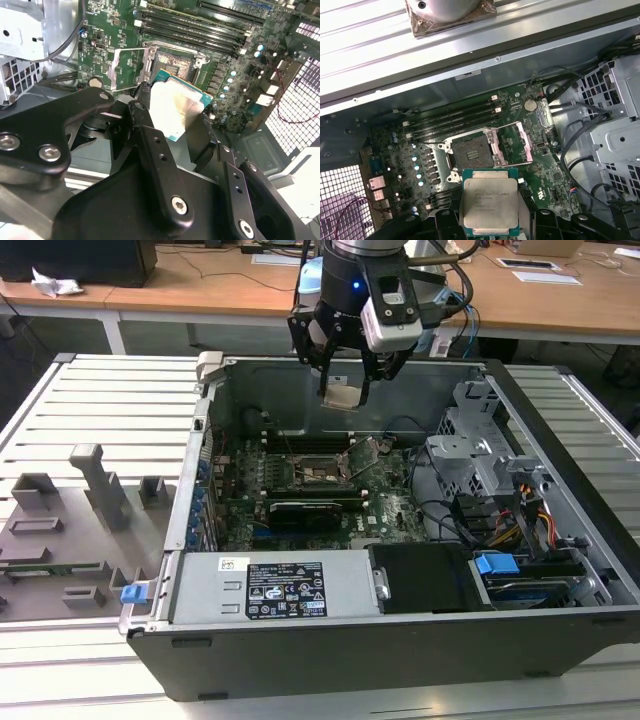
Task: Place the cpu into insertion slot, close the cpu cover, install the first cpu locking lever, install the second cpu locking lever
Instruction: 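Place the cpu into insertion slot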
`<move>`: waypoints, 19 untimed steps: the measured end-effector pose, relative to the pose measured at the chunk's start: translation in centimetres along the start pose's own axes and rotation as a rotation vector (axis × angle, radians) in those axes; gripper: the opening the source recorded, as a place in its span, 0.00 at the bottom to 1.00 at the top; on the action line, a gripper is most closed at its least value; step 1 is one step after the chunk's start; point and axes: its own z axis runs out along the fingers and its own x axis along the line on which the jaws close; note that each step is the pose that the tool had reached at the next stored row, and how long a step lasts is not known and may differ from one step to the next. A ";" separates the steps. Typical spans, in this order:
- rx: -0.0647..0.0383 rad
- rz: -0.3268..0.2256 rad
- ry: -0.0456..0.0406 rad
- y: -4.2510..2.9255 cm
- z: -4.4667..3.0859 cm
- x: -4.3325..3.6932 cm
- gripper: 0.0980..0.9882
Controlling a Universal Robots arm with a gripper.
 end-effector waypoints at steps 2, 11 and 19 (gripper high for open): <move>0.000 0.005 -0.0004 0.00 0.00 0.00 0.48; 0.000 0.025 -0.0022 0.00 0.00 0.00 0.48; -0.001 0.045 -0.0040 0.00 0.00 0.00 0.48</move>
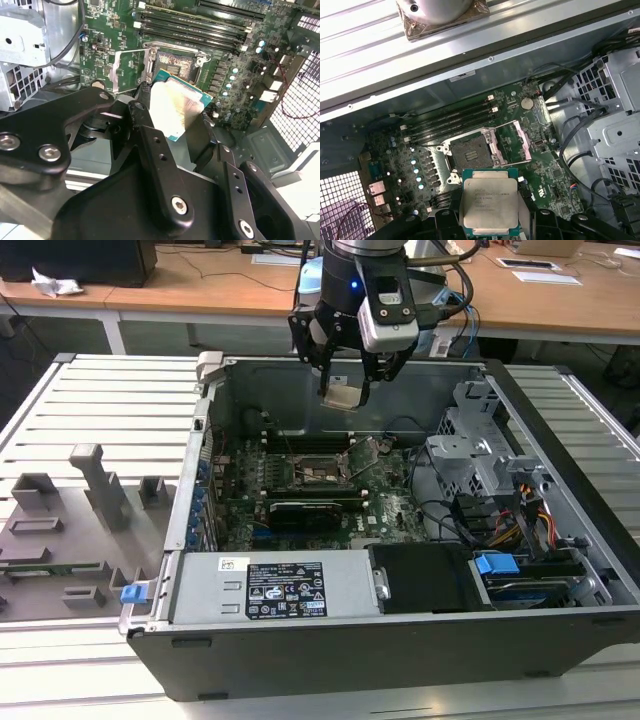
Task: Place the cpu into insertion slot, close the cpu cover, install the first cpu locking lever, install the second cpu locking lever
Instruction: 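Place the cpu into insertion slot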
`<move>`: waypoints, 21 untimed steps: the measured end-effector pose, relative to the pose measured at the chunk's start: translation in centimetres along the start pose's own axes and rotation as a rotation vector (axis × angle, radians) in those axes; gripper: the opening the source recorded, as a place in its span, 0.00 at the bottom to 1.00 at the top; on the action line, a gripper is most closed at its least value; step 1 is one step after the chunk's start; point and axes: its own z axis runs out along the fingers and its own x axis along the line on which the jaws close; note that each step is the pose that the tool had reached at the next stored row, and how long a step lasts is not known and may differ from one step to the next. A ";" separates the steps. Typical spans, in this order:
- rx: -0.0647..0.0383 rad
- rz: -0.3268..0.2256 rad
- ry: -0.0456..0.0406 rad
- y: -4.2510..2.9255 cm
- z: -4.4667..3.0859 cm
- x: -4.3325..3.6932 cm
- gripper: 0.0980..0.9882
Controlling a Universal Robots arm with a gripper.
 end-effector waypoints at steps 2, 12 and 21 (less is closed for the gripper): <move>0.000 0.006 -0.0006 0.00 0.00 0.00 0.48; -0.001 0.033 -0.0030 0.00 0.00 0.00 0.48; -0.001 0.055 -0.0049 0.00 0.00 0.00 0.48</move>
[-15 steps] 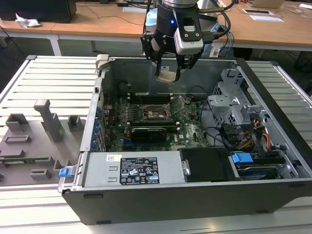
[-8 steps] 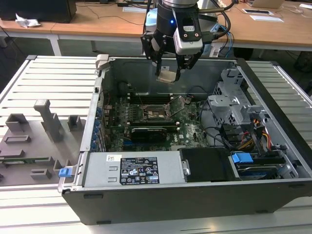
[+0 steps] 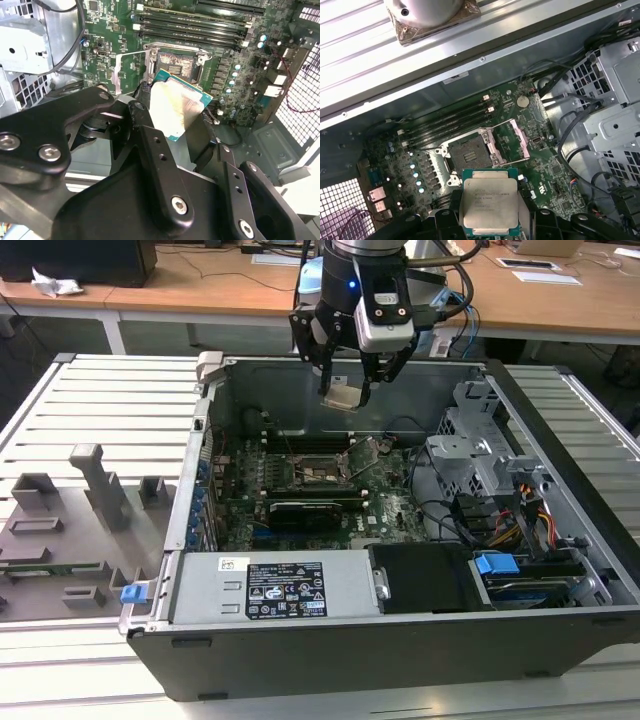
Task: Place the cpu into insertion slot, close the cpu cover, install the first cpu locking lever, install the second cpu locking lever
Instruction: 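Place the cpu into insertion slot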
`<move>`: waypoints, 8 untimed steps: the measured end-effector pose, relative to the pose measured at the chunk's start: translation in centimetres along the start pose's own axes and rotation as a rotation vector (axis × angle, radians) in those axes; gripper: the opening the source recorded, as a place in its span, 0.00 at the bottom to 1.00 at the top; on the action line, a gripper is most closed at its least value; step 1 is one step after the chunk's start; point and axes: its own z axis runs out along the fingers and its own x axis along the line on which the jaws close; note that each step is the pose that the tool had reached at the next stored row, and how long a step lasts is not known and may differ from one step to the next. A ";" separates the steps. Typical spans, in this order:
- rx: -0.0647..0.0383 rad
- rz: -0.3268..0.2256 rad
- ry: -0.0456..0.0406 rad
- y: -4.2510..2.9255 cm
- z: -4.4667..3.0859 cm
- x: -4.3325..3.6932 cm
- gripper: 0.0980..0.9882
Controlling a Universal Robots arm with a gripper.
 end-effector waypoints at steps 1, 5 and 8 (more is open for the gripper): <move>0.000 0.004 -0.0004 0.00 0.00 0.00 0.48; 0.000 0.014 -0.0012 0.00 0.00 0.00 0.48; 0.000 0.022 -0.0020 0.00 0.00 0.00 0.48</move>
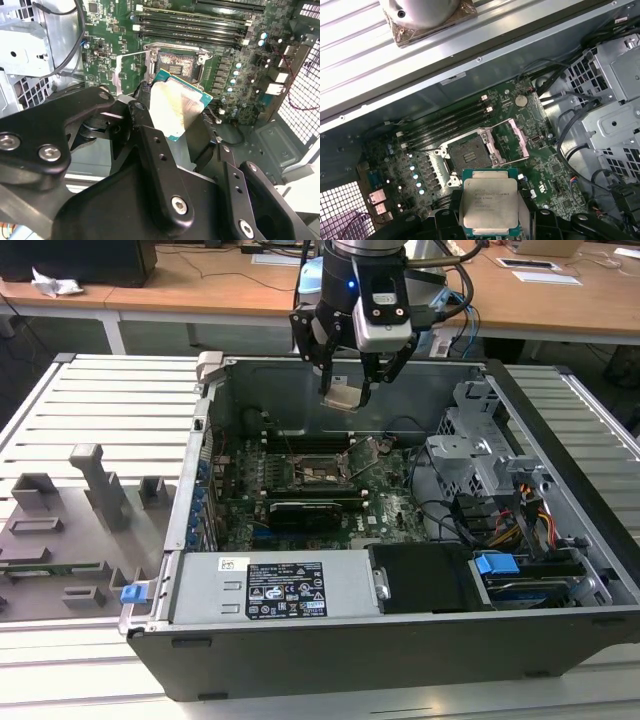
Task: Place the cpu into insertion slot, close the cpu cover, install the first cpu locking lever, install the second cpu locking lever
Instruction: 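Place the cpu into insertion slot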
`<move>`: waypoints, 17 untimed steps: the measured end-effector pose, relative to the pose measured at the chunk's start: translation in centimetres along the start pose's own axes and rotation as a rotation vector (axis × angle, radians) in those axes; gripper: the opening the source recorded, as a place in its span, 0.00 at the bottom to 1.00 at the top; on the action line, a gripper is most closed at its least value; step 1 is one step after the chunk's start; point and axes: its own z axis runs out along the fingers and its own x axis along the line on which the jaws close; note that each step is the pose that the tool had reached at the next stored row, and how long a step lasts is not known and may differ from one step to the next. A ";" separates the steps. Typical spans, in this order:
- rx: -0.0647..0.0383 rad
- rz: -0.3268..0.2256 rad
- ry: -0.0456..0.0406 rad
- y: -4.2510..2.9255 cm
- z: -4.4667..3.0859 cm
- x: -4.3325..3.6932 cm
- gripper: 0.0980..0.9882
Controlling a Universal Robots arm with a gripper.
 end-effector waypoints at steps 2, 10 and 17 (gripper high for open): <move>0.000 0.005 -0.0004 0.00 0.00 0.00 0.48; 0.000 0.022 -0.0019 0.00 0.00 0.00 0.48; -0.001 0.040 -0.0036 0.00 0.00 0.00 0.48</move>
